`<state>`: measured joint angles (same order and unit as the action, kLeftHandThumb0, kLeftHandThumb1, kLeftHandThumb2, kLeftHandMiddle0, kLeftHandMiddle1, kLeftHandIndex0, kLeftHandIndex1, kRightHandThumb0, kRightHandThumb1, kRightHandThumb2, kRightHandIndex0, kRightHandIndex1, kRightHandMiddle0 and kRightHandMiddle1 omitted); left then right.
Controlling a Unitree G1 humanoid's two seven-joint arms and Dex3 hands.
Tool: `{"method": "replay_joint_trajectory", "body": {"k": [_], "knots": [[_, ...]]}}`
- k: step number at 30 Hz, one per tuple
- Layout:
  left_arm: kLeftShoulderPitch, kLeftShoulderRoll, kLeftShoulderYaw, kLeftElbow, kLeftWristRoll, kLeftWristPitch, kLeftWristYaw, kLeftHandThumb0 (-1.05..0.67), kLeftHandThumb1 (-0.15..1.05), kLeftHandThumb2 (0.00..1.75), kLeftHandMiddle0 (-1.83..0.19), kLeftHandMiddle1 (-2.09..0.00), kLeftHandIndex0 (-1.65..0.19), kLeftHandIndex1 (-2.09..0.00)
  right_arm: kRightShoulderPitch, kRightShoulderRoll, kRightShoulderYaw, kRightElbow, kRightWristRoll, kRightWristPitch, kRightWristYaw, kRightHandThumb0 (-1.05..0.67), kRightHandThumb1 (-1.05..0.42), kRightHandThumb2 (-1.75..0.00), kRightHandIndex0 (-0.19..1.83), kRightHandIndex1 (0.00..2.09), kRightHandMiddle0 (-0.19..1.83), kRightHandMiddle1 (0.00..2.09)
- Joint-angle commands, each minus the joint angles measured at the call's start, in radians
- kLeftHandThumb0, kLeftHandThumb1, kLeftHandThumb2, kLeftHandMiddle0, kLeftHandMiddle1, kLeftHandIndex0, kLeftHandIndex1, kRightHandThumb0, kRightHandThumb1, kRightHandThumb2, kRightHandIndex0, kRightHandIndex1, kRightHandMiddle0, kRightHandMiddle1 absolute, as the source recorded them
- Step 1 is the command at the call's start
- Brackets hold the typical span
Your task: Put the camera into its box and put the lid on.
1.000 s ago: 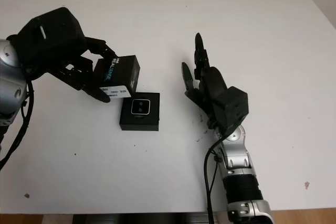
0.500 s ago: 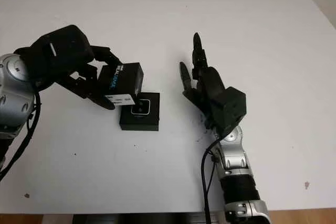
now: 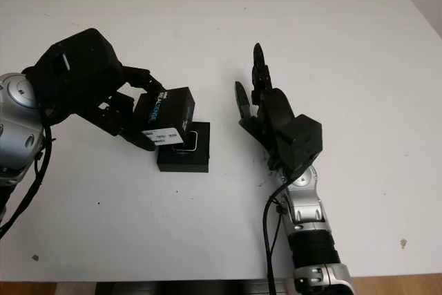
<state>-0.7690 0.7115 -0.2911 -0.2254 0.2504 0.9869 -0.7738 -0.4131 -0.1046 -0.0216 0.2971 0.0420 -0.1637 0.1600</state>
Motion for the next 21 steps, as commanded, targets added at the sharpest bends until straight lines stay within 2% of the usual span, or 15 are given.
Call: {"method": "replay_joint_trajectory", "body": {"k": [1,11,17,21], "knots": [[0.005,0.011,-0.009,-0.032,-0.010,0.014,-0.005,-0.28,1.05,0.12,-0.66,-1.85,-0.50,-1.71,-0.001,0.003,-0.001,-0.003,0.000,-0.012,-0.003,-0.70,-1.05,-0.62,-0.19,0.00,-0.19,0.00],[0.057,0.029,-0.018,-0.074,-0.046,0.027,0.005,-0.29,1.05,0.14,-0.54,-1.82,-0.43,-1.69,0.000,0.011,0.004,-0.005,-0.002,-0.010,-0.010,-0.70,-1.05,-0.62,-0.19,0.00,-0.19,0.00],[0.064,0.020,-0.033,-0.081,-0.054,0.038,0.022,-0.29,1.05,0.14,-0.52,-1.83,-0.36,-1.66,0.002,0.010,0.009,-0.008,-0.008,-0.006,-0.013,-0.72,-1.05,-0.63,-0.19,0.00,-0.19,0.00],[0.060,0.008,-0.051,-0.082,-0.058,0.040,0.034,-0.29,1.05,0.14,-0.53,-1.78,-0.38,-1.65,0.005,0.013,0.007,-0.015,-0.006,0.006,-0.018,-0.72,-1.05,-0.62,-0.19,0.00,-0.19,0.00]]}}
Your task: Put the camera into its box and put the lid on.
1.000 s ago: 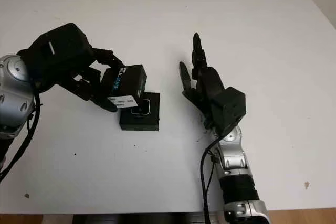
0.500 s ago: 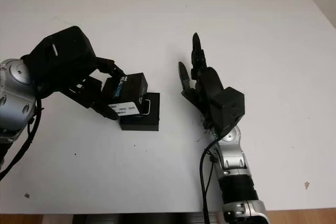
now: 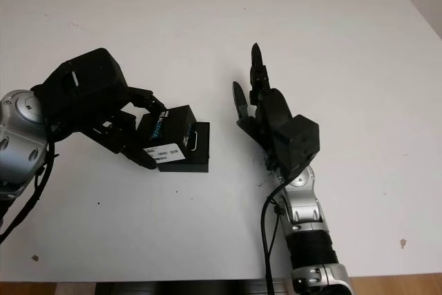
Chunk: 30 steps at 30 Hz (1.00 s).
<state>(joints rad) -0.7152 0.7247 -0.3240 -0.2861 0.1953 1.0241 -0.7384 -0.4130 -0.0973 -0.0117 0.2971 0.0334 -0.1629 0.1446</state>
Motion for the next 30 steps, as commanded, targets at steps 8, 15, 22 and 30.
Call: {"method": "replay_joint_trajectory", "body": {"k": [8,15,22,30], "knots": [[0.021,-0.018,-0.030,-0.038,-0.023,-0.016,0.012,-0.28,1.05,0.16,-0.51,-1.72,-0.39,-1.63,0.006,0.009,0.001,-0.021,0.003,0.012,-0.006,-0.71,-1.05,-0.62,-0.19,0.00,-0.19,0.00],[0.039,-0.046,-0.036,-0.052,-0.037,-0.067,0.026,-0.28,1.05,0.15,-0.50,-1.70,-0.35,-1.59,0.008,0.016,0.002,-0.031,0.000,0.025,-0.014,-0.71,-1.05,-0.61,-0.19,0.00,-0.19,0.02],[0.043,-0.061,-0.055,-0.091,-0.037,-0.056,0.037,-0.27,1.05,0.13,-0.47,-1.61,-0.28,-1.52,0.009,0.020,-0.001,-0.032,0.005,0.025,-0.013,-0.70,-1.05,-0.61,-0.19,0.00,-0.19,0.01],[0.039,-0.070,-0.082,-0.105,-0.032,-0.057,0.048,-0.28,1.05,0.12,-0.49,-1.59,-0.29,-1.53,0.008,0.024,-0.001,-0.019,0.003,0.009,-0.016,-0.71,-1.05,-0.60,-0.19,0.00,-0.19,0.03]]}}
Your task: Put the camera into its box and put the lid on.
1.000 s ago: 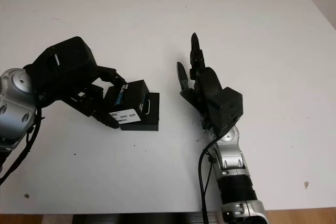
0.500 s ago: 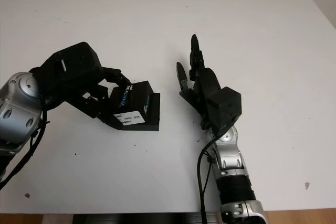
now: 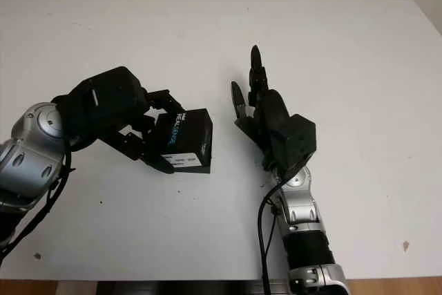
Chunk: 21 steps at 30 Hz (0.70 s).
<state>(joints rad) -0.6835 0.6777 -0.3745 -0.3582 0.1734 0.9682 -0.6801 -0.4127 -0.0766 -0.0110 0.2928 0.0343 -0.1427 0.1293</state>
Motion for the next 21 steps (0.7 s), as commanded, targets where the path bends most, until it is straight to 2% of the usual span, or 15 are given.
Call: {"method": "replay_joint_trajectory", "body": {"k": [1,6,9,10,11,14,15,18,21], "knots": [[0.003,-0.023,-0.037,-0.037,-0.008,0.005,-0.012,-0.28,1.05,0.12,-0.50,-1.60,-0.30,-1.54,0.007,0.004,-0.002,-0.013,0.002,-0.012,-0.001,-0.70,-1.05,-0.60,-0.19,0.00,-0.19,0.03],[-0.015,-0.012,-0.062,-0.051,0.004,0.017,-0.024,-0.33,1.05,0.12,-0.50,-1.70,-0.33,-1.54,0.005,0.005,-0.002,-0.012,0.005,-0.007,0.000,-0.70,-1.05,-0.60,-0.19,0.00,-0.19,0.02],[-0.037,-0.004,-0.085,-0.068,0.008,0.075,-0.036,-0.36,1.05,0.11,-0.25,-1.78,-0.15,-1.41,0.004,0.002,0.000,-0.007,-0.004,-0.010,-0.005,-0.71,-1.05,-0.60,-0.19,0.00,-0.19,0.03],[-0.045,0.001,-0.096,-0.074,0.009,0.094,-0.043,-0.37,1.05,0.11,-0.16,-1.75,-0.06,-1.31,0.004,0.002,-0.001,-0.006,-0.004,-0.011,-0.004,-0.73,-1.05,-0.60,-0.19,0.00,-0.19,0.03],[-0.054,0.008,-0.108,-0.078,0.009,0.106,-0.052,-0.39,1.05,0.10,-0.03,-1.42,0.03,-1.13,0.003,0.002,-0.001,-0.005,-0.004,-0.013,-0.003,-0.73,-1.05,-0.60,-0.19,0.00,-0.19,0.03],[-0.077,0.038,-0.146,-0.091,0.011,0.115,-0.082,-0.44,1.05,0.12,0.00,-0.58,0.12,-0.73,0.003,0.003,-0.002,-0.003,-0.006,-0.017,-0.005,-0.73,-1.05,-0.59,-0.19,0.00,-0.19,0.04],[-0.083,0.050,-0.161,-0.096,0.017,0.105,-0.090,-0.46,1.05,0.12,0.03,-0.43,0.15,-0.65,0.003,0.003,-0.002,-0.004,-0.003,-0.015,-0.004,-0.72,-1.05,-0.59,-0.19,0.00,-0.19,0.04],[-0.092,0.067,-0.181,-0.103,0.023,0.099,-0.103,-0.50,1.05,0.11,0.07,-0.17,0.18,-0.41,0.004,0.005,-0.004,-0.009,0.004,-0.002,0.000,-0.72,-1.05,-0.59,-0.19,0.00,-0.19,0.04],[-0.092,0.071,-0.186,-0.103,0.021,0.088,-0.108,-0.52,1.05,0.09,0.10,-0.12,0.19,-0.24,0.003,0.005,-0.003,-0.008,0.004,-0.005,-0.001,-0.71,-1.05,-0.59,-0.19,0.00,-0.19,0.03]]}}
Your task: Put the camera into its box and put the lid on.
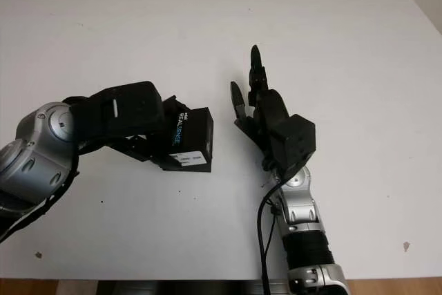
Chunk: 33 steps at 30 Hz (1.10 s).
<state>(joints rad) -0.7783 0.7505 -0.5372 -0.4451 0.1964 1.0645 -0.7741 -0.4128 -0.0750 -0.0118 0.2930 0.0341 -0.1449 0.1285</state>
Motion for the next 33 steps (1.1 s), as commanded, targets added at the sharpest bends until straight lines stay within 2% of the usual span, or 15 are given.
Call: {"method": "replay_joint_trajectory", "body": {"k": [1,11,16,18,21,22,27,29,31,33], "knots": [[0.004,-0.001,-0.022,-0.018,-0.003,-0.015,-0.015,-0.53,1.05,0.09,0.11,-0.11,0.19,-0.20,0.002,0.003,-0.001,-0.006,0.001,-0.007,-0.002,-0.71,-1.05,-0.59,-0.19,0.00,-0.19,0.03],[0.006,0.029,-0.028,-0.023,0.011,-0.093,-0.052,-0.53,1.04,0.07,0.19,-0.04,0.18,-0.10,0.000,0.005,0.001,-0.004,-0.001,-0.012,0.002,-0.72,-1.05,-0.59,-0.19,0.00,-0.19,0.03],[-0.014,0.052,-0.053,-0.025,0.037,-0.117,-0.106,-0.53,1.04,0.06,0.19,0.00,0.19,-0.01,-0.002,0.006,-0.001,-0.004,0.001,-0.012,0.003,-0.72,-1.05,-0.60,-0.19,0.00,-0.19,0.01],[-0.018,0.069,-0.068,-0.030,0.063,-0.157,-0.127,-0.54,1.04,0.06,0.19,0.00,0.19,0.00,-0.003,0.006,0.000,0.000,-0.004,-0.012,-0.001,-0.72,-1.05,-0.59,-0.19,0.00,-0.19,0.02],[0.017,0.098,-0.070,-0.036,0.131,-0.303,-0.114,-0.57,1.05,0.06,0.19,0.00,0.19,0.00,-0.003,0.006,0.001,0.002,-0.007,-0.015,-0.003,-0.71,-1.05,-0.59,-0.19,0.00,-0.19,0.03],[0.038,0.115,-0.069,-0.035,0.164,-0.380,-0.101,-0.58,1.05,0.06,0.19,0.00,0.19,0.00,-0.003,0.006,0.002,0.001,-0.009,-0.014,-0.004,-0.71,-1.05,-0.59,-0.19,0.00,-0.19,0.03],[0.116,0.159,-0.042,-0.013,0.335,-0.703,-0.020,-0.75,1.05,0.47,0.19,0.00,0.19,0.00,-0.001,0.005,0.004,-0.005,-0.013,-0.008,-0.004,-0.72,-1.05,-0.59,-0.19,0.00,-0.19,0.03],[0.136,0.167,-0.031,0.008,0.423,-0.821,0.034,-0.78,1.05,0.55,0.19,0.00,0.19,0.00,0.000,0.004,0.005,-0.007,-0.014,-0.007,-0.003,-0.72,-1.05,-0.59,-0.19,0.00,-0.19,0.04],[0.149,0.161,-0.015,0.031,0.492,-0.903,0.066,-0.80,1.05,0.64,0.19,0.00,0.19,0.00,0.001,0.004,0.004,-0.007,-0.011,-0.009,0.001,-0.71,-1.05,-0.59,-0.19,0.00,-0.19,0.04],[0.157,0.139,0.009,0.051,0.518,-0.937,0.063,-0.80,1.05,0.67,0.19,0.00,0.19,0.00,0.002,0.004,0.003,-0.006,-0.006,-0.008,0.006,-0.71,-1.05,-0.59,-0.19,0.00,-0.19,0.03]]}}
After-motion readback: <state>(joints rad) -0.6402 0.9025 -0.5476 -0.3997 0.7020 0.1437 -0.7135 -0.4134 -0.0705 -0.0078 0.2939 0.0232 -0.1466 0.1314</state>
